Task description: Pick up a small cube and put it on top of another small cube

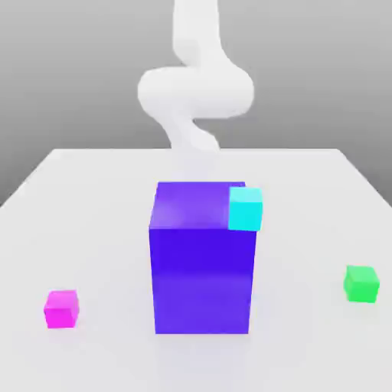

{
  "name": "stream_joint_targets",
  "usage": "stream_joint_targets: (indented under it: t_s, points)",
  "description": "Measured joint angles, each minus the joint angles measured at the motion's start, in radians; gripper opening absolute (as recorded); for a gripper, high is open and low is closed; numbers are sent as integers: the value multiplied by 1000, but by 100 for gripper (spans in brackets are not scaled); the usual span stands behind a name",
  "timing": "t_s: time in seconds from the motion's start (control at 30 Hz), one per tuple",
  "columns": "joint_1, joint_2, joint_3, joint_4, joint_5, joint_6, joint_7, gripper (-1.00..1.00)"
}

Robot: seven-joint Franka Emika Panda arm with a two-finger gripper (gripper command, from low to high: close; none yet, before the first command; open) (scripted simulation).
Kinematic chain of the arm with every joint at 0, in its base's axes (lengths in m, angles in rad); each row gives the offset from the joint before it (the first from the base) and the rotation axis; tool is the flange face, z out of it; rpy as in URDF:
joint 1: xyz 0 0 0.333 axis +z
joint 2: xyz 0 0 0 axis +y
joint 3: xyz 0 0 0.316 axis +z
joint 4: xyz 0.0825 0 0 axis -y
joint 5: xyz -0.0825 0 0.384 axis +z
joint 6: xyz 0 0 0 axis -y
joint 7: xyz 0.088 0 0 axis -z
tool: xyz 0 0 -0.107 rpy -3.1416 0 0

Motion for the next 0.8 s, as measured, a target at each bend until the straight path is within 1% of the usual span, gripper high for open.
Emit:
stream_joint_targets:
  t_s: [0.23,0.4,0.53,0.67,0.73,0.8]
  points:
    - [-192,248,27,-91,-86,125,286,0]
    - [-302,421,14,-155,-134,212,477,0]
    - [-369,557,-18,-206,-148,284,612,0]
    - [-438,690,-55,-259,-114,359,712,0]
    - [-470,755,-63,-286,-68,398,742,0]
    - [-493,818,-60,-313,-1,436,756,0]
